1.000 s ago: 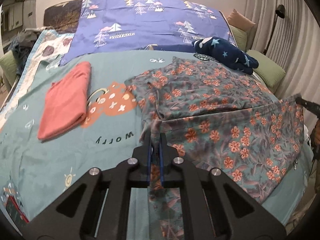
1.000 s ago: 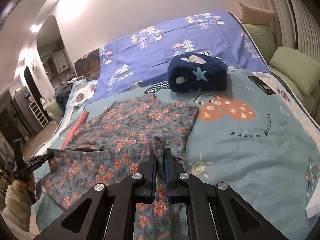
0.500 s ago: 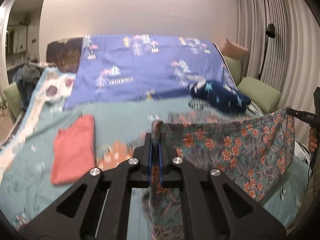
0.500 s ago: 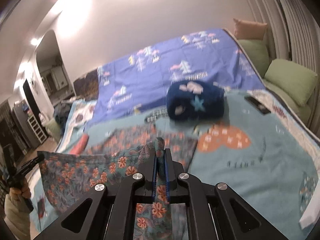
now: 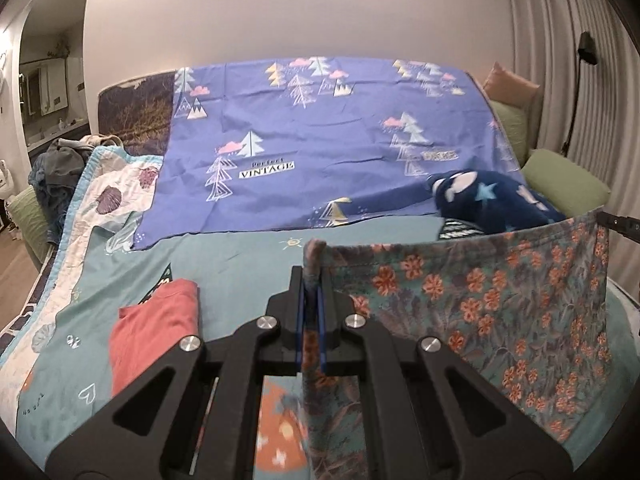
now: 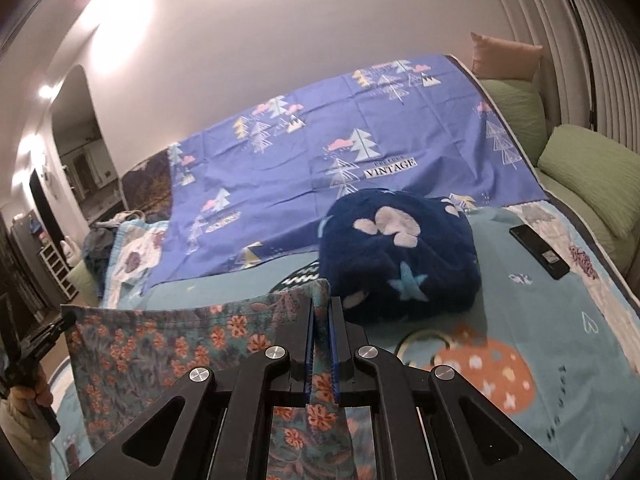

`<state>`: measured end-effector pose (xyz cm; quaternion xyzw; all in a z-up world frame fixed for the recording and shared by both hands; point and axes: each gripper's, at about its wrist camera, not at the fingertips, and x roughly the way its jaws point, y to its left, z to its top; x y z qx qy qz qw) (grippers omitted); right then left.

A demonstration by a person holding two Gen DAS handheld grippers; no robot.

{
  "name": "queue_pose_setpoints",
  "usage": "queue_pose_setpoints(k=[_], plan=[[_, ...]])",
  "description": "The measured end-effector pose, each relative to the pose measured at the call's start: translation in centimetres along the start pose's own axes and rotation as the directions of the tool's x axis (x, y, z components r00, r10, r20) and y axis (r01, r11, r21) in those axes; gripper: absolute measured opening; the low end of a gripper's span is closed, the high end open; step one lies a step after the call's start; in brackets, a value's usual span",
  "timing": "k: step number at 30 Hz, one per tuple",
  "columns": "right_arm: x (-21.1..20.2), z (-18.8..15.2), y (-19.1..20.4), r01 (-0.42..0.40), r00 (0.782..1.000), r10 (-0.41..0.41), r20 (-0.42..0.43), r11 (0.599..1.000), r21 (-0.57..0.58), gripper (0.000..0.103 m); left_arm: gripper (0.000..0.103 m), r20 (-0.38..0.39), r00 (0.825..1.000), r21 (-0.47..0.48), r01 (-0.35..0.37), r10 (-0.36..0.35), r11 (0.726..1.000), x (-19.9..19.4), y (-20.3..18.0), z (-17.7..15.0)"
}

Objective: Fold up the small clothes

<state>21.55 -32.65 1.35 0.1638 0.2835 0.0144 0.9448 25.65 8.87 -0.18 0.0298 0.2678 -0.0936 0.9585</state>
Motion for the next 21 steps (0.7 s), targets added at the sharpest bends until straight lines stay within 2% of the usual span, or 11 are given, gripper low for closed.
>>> queue_pose_setpoints(k=[6, 10, 12, 15, 17, 21], plan=[[8.9, -0.5, -2.4, 0.072, 0.991, -0.069, -0.119, 0.997, 0.027, 0.005, 0.006, -0.107, 0.994, 0.001, -0.021, 0.021, 1.000, 7.9, -0.3, -1.0], [13.1, -2.3, -2.8, 0.104, 0.979, -0.103, -0.178, 0.995, -0.003, 0.005, 0.006, -0.194, 0.980, 0.018, -0.038, 0.041, 0.999, 12.3, -0.5, -3.8], [14.3, -3.3, -3.2, 0.119, 0.969, -0.118, -0.216, 0.993, -0.007, 0.007, 0.007, -0.230, 0.972, 0.043, -0.038, 0.046, 0.998, 13.3, -0.8, -4.9], [15.4, -3.9, -4.5, 0.136, 0.949, -0.122, -0.292, 0.990, 0.030, 0.016, 0.009, -0.266, 0.962, 0.072, -0.045, 0.062, 0.996, 13.7, -0.9, -6.1], [14.9, -3.8, -4.9, 0.145, 0.947, -0.128, -0.296, 0.989, 0.036, 0.024, 0.011, -0.254, 0.965, 0.059, -0.051, 0.065, 0.997, 12.7, -0.4, -6.0], [10.7, -3.8, -5.1, 0.146, 0.951, -0.134, -0.280, 0.989, 0.021, 0.027, 0.012, -0.215, 0.975, 0.033, -0.059, 0.065, 0.998, 9.0, 1.2, -5.7]])
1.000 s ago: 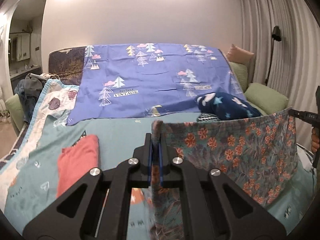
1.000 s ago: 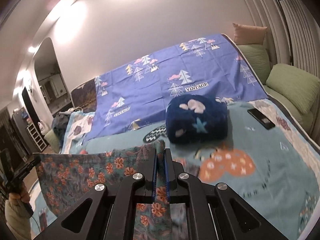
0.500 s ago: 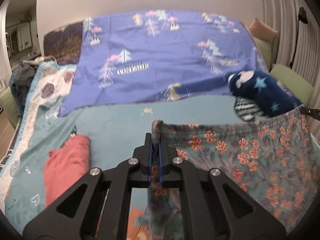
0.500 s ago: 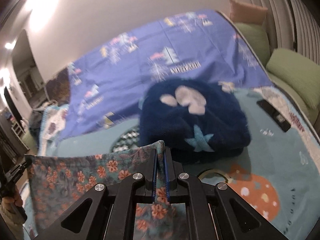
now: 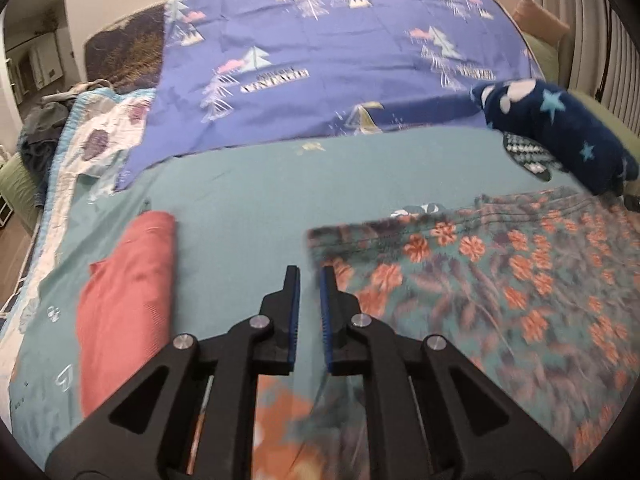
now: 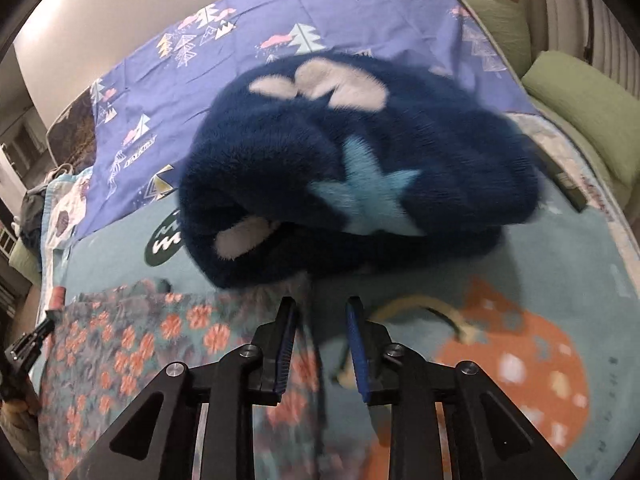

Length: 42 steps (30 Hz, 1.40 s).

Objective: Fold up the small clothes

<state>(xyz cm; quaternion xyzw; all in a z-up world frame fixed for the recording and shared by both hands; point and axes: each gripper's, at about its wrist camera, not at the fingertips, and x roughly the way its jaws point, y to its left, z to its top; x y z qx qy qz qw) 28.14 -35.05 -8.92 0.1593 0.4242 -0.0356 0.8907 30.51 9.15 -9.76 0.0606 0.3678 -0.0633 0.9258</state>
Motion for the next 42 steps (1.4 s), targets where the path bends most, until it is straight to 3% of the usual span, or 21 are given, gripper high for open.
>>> queue_pose_setpoints(k=[2, 4, 9, 11, 13, 19, 23, 25, 27, 29, 32, 33, 34, 35, 36, 39, 42], plan=[[-3.2, -1.8, -0.4, -0.020, 1.000, 0.021, 0.011, 1.000, -0.020, 0.035, 0.021, 0.020, 1.000, -0.020, 0.023, -0.022, 1.000, -3.0, 1.2, -1.3], [-6.5, -4.7, -1.2, -0.042, 0.999, 0.042, 0.019, 0.998, -0.036, 0.044, 0.039, 0.038, 0.998, -0.051, 0.058, -0.056, 0.997, -6.4, 2.4, -3.4], [-12.5, -12.8, -3.2, -0.066, 0.998, 0.066, -0.022, 0.997, -0.028, 0.047, 0.041, 0.036, 0.985, -0.120, 0.172, -0.169, 0.978, -12.9, 4.3, -10.0], [-13.6, -15.3, -3.5, -0.085, 0.996, 0.085, -0.042, 0.996, 0.001, 0.047, 0.043, 0.023, 0.969, -0.149, 0.248, -0.248, 0.957, -14.7, 4.3, -12.7], [-14.2, -17.4, -3.8, -0.098, 0.993, 0.100, -0.063, 0.995, 0.026, 0.047, 0.047, 0.009, 0.956, -0.140, 0.290, -0.292, 0.947, -15.5, 3.6, -14.4], [-14.4, -20.5, -3.0, -0.181, 0.978, 0.190, -0.084, 0.977, 0.109, 0.047, 0.049, -0.043, 0.945, -0.145, 0.315, -0.324, 0.938, -14.0, 0.9, -15.7], [-14.5, -21.1, -1.7, -0.241, 0.964, 0.253, -0.085, 0.961, 0.133, 0.047, 0.050, -0.064, 0.916, -0.325, 0.356, -0.396, 0.876, -11.6, 1.2, -16.6], [-14.4, -21.4, -1.1, -0.274, 0.953, 0.288, -0.091, 0.951, 0.141, 0.047, 0.050, -0.026, 0.906, -0.394, 0.379, -0.422, 0.837, -11.9, 1.7, -17.1], [-14.0, -21.3, -0.7, -0.311, 0.940, 0.328, -0.098, 0.937, 0.158, 0.048, 0.053, -0.005, 0.882, -0.443, 0.421, -0.472, 0.792, -12.0, 2.0, -17.4], [-12.9, -20.9, -0.7, -0.344, 0.926, 0.368, -0.082, 0.914, 0.214, 0.058, 0.055, 0.009, 0.871, -0.484, 0.433, -0.491, 0.760, -11.7, 2.2, -17.5], [-10.5, -19.7, -1.7, -0.402, 0.897, 0.441, -0.026, 0.840, 0.365, 0.060, 0.054, 0.030, 0.870, -0.554, 0.424, -0.492, 0.716, -10.7, 2.4, -17.1], [-9.8, -19.4, -1.9, -0.407, 0.893, 0.450, -0.007, 0.813, 0.416, 0.059, 0.032, 0.037, 0.873, -0.574, 0.417, -0.487, 0.704, -10.5, 2.6, -17.1], [-9.2, -19.0, -2.0, -0.402, 0.895, 0.446, 0.010, 0.797, 0.450, 0.051, 0.014, 0.036, 0.876, -0.603, 0.403, -0.481, 0.689, -10.1, 2.8, -17.0], [-8.9, -18.6, -1.8, -0.380, 0.906, 0.423, 0.006, 0.807, 0.452, 0.007, 0.014, 0.027, 0.868, -0.631, 0.399, -0.495, 0.665, -9.6, 2.9, -17.0], [-8.5, -18.3, -1.5, -0.336, 0.923, 0.385, -0.020, 0.830, 0.446, 0.005, 0.013, 0.028, 0.871, -0.653, 0.388, -0.491, 0.650, -9.6, 2.9, -17.0], [-9.3, -17.9, -1.1, -0.308, 0.938, 0.346, -0.004, 0.840, 0.446, 0.003, 0.012, 0.033, 0.897, -0.608, 0.367, -0.440, 0.704, -11.9, 2.2, -16.5], [-12.6, -17.3, -0.8, -0.304, 0.950, 0.309, 0.054, 0.866, 0.397, 0.002, 0.011, 0.085, 0.898, -0.555, 0.402, -0.432, 0.728, -15.3, 1.6, -15.7]])
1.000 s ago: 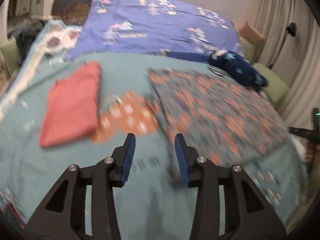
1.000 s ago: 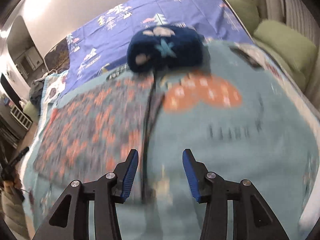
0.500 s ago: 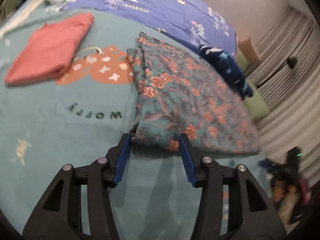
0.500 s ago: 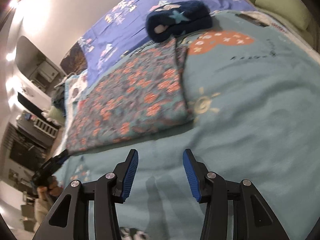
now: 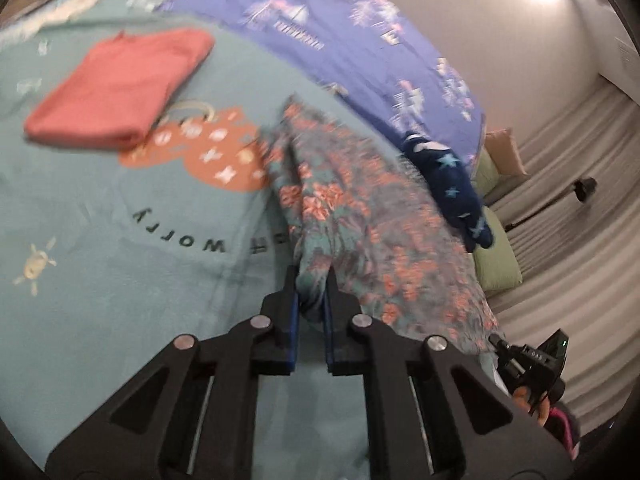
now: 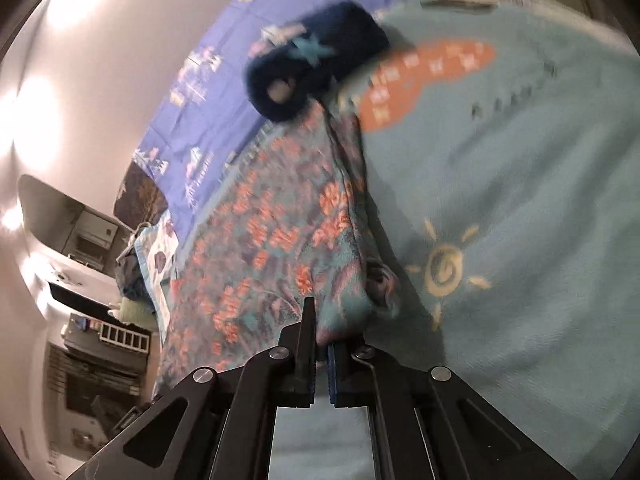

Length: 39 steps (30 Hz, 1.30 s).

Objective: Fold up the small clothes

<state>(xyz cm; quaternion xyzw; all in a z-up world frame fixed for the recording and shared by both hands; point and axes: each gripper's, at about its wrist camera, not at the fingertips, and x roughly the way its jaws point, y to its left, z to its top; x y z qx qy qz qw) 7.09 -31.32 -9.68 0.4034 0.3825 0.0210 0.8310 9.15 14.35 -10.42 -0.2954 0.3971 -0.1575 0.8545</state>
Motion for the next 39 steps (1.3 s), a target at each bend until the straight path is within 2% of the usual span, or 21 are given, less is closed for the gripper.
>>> queue_pose_setpoints(k=[2, 6, 9, 11, 14, 15, 16, 18, 19, 20, 22, 24, 26, 28, 30, 31, 33, 35, 39], plan=[[-1.7, 0.1, 0.5, 0.009, 1.000, -0.008, 0.022, 1.000, -0.026, 0.002, 0.011, 0.010, 1.000, 0.036, 0.009, -0.009, 0.999, -1.4, -1.3, -0.5], [-5.2, -1.0, 0.7, 0.023, 1.000, -0.022, 0.008, 0.997, -0.071, 0.002, 0.011, 0.007, 1.000, 0.136, -0.014, 0.013, 0.991, -5.1, -3.0, -2.8], [-8.0, -3.4, -0.3, 0.039, 0.999, -0.040, -0.012, 0.996, -0.079, 0.002, 0.012, -0.044, 0.998, 0.129, -0.028, 0.034, 0.991, -6.7, -2.2, -5.2], [-9.5, -5.5, -1.5, 0.079, 0.996, -0.082, -0.034, 0.994, -0.080, 0.002, 0.012, -0.107, 0.992, 0.125, -0.053, 0.067, 0.991, -6.9, -1.3, -7.5], [-10.0, -7.3, -3.3, 0.147, 0.986, -0.152, -0.071, 0.987, -0.068, 0.002, 0.012, -0.140, 0.984, 0.139, -0.094, 0.114, 0.986, -6.9, -0.6, -9.3], [-9.9, -7.5, -3.7, 0.182, 0.979, -0.188, -0.075, 0.980, -0.084, 0.002, 0.012, -0.139, 0.983, 0.145, -0.102, 0.123, 0.984, -6.9, -0.3, -9.5], [-9.9, -7.8, -4.0, 0.257, 0.962, -0.265, -0.060, 0.960, -0.115, 0.003, 0.014, -0.142, 0.982, 0.141, -0.103, 0.123, 0.985, -6.9, 0.0, -9.4], [-10.4, -8.0, -4.4, 0.416, 0.908, -0.419, 0.017, 0.895, -0.160, 0.009, 0.019, -0.144, 0.980, 0.132, -0.117, 0.136, 0.984, -6.7, 0.2, -9.2], [-10.7, -7.9, -4.2, 0.464, 0.885, -0.461, 0.063, 0.867, -0.183, 0.013, 0.022, -0.139, 0.977, 0.135, -0.141, 0.160, 0.981, -6.8, 0.3, -9.2], [-10.9, -8.0, -3.8, 0.475, 0.880, -0.466, 0.092, 0.857, -0.200, 0.018, 0.024, -0.130, 0.974, 0.144, -0.166, 0.184, 0.976, -7.0, 0.3, -9.1], [-10.9, -8.0, -2.6, 0.417, 0.909, -0.405, 0.099, 0.877, -0.241, 0.021, 0.036, -0.105, 0.969, 0.156, -0.205, 0.222, 0.966, -7.3, 0.2, -8.8], [-10.2, -8.2, -0.9, 0.332, 0.943, -0.323, 0.080, 0.894, -0.301, 0.021, 0.036, -0.057, 0.973, 0.161, -0.211, 0.222, 0.964, -7.6, -0.2, -8.1], [-8.9, -8.7, 1.4, 0.259, 0.965, -0.257, 0.058, 0.889, -0.378, 0.021, 0.037, -0.015, 0.983, 0.163, -0.180, 0.185, 0.970, -7.9, -0.9, -7.5], [-7.1, -9.2, 3.4, 0.203, 0.977, -0.210, 0.035, 0.873, -0.443, 0.021, 0.047, 0.016, 0.985, 0.183, -0.171, 0.171, 0.968, -7.3, -1.6, -7.1], [-5.0, -9.6, 4.4, 0.171, 0.981, -0.195, -0.001, 0.863, -0.475, 0.023, 0.047, 0.017, 0.971, 0.203, -0.238, 0.240, 0.950, -5.7, -1.7, -7.2], [-3.5, -9.8, 4.4, 0.178, 0.975, -0.221, -0.036, 0.860, -0.477, 0.023, 0.047, -0.001, 0.957, 0.216, -0.282, 0.289, 0.935, -4.5, -1.4, -7.3], [-0.6, -9.8, 3.4, 0.244, 0.944, -0.318, -0.087, 0.851, -0.465, 0.023, 0.051, -0.020, 0.937, 0.227, -0.335, 0.348, 0.914, -2.9, -0.5, -7.6], [-0.4, -9.9, 3.1, 0.239, 0.949, -0.306, -0.073, 0.851, -0.467, 0.023, 0.053, -0.005, 0.938, 0.223, -0.336, 0.346, 0.915, -2.6, 0.0, -7.9], [-1.4, -9.8, 3.8, 0.257, 0.945, -0.322, -0.047, 0.829, -0.497, 0.024, 0.053, 0.018, 0.942, 0.245, -0.330, 0.336, 0.912, -3.3, -0.3, -7.8]])
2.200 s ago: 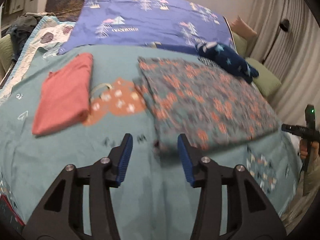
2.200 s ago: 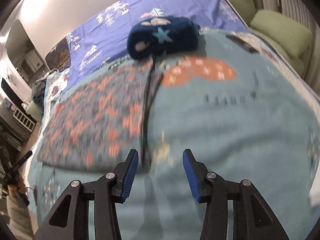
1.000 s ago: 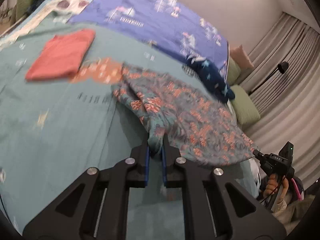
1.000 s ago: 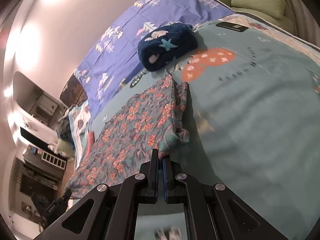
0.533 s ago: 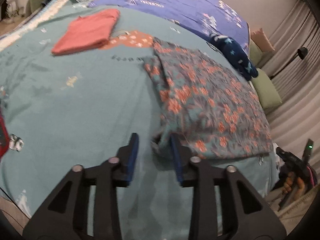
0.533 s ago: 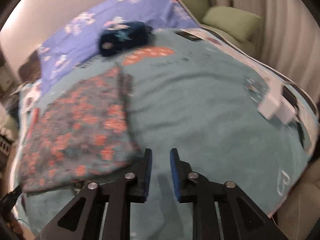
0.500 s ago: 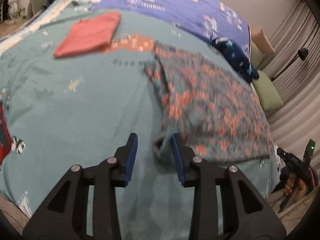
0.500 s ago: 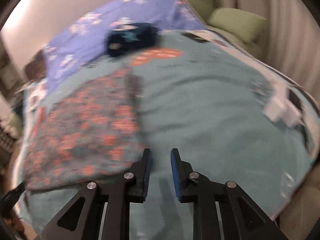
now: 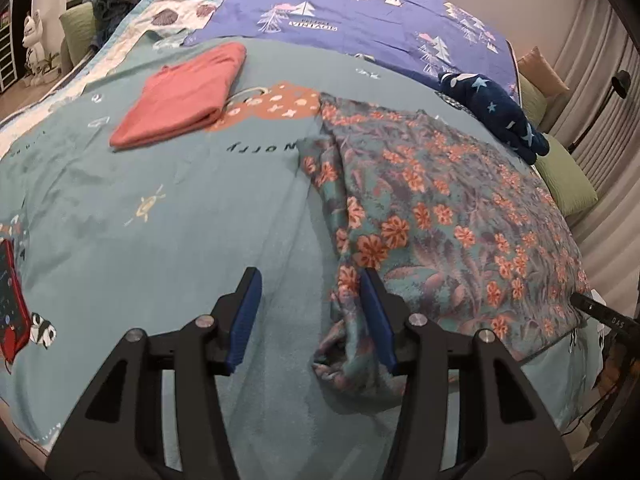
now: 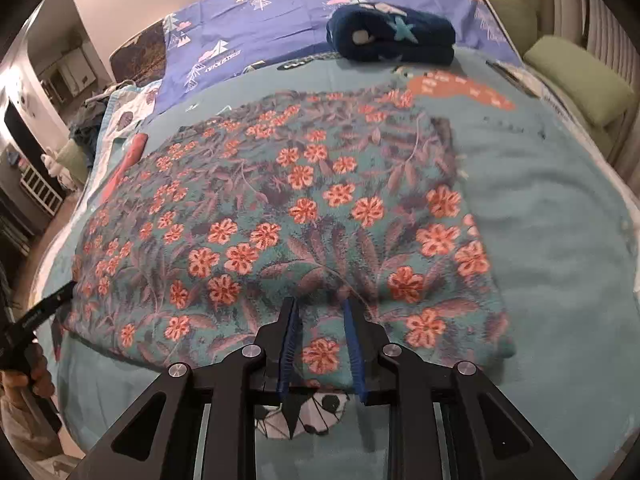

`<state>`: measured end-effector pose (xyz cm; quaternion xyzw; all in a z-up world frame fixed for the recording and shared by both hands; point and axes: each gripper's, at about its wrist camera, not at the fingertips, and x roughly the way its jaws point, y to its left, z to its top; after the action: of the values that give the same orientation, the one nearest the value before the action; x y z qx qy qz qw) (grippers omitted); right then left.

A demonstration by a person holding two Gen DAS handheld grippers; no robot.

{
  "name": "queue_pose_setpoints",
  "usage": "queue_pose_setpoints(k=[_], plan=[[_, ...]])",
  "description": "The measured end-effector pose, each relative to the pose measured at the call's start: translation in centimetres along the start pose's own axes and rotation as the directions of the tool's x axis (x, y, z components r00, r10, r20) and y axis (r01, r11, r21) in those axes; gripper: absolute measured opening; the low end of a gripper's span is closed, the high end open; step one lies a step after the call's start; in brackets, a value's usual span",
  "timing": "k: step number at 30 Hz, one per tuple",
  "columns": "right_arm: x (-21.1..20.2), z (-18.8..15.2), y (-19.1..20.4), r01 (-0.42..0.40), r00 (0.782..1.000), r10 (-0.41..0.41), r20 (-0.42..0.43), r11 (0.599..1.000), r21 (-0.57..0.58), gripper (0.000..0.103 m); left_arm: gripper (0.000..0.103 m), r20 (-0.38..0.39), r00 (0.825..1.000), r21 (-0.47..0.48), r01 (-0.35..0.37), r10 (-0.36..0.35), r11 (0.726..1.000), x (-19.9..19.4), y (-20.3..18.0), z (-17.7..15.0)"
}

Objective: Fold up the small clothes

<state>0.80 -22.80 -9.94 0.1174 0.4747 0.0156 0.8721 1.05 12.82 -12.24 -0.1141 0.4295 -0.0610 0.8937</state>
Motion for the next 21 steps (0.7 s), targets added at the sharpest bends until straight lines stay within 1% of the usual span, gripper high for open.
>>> queue_pose_setpoints(k=[4, 8, 12, 14, 16, 18, 20, 21], plan=[[-1.1, 0.0, 1.1, -0.028, 0.999, 0.028, 0.025, 1.000, -0.011, 0.024, 0.053, 0.020, 1.000, 0.002, 0.005, -0.005, 1.000, -0.7, 0.2, 0.1], [-1.7, 0.3, 2.9, -0.048, 0.998, 0.051, 0.045, 0.997, -0.052, 0.024, 0.053, 0.047, 0.999, 0.011, 0.018, -0.019, 1.000, -1.2, 0.3, 0.4], [-1.1, 0.4, 4.7, -0.060, 0.998, 0.063, 0.031, 0.995, -0.078, 0.024, 0.053, 0.052, 0.998, 0.025, 0.018, -0.019, 1.000, -1.3, 0.2, 0.7], [-0.9, 0.4, 6.0, -0.062, 0.997, 0.065, 0.029, 0.992, -0.112, 0.024, 0.053, 0.050, 0.998, 0.026, 0.026, -0.027, 0.999, -1.3, 0.4, 0.7], [-0.9, 0.1, 7.9, -0.060, 0.997, 0.066, 0.032, 0.983, -0.174, 0.024, 0.053, 0.053, 0.998, 0.030, 0.031, -0.033, 0.999, -1.3, 0.6, 0.7], [-0.9, -0.3, 10.1, -0.077, 0.996, 0.086, 0.025, 0.967, -0.244, 0.024, 0.053, 0.053, 0.998, 0.025, 0.036, -0.037, 0.999, -1.3, 0.9, 0.7], [-0.8, -0.9, 12.9, -0.100, 0.994, 0.110, 0.012, 0.937, -0.334, 0.026, 0.053, 0.051, 0.998, 0.018, 0.040, -0.041, 0.999, -1.4, 1.2, 0.6], [-0.7, -1.4, 14.7, -0.109, 0.993, 0.121, 0.006, 0.912, -0.396, 0.027, 0.053, 0.051, 0.998, 0.015, 0.042, -0.043, 0.999, -1.6, 1.5, 0.5]])
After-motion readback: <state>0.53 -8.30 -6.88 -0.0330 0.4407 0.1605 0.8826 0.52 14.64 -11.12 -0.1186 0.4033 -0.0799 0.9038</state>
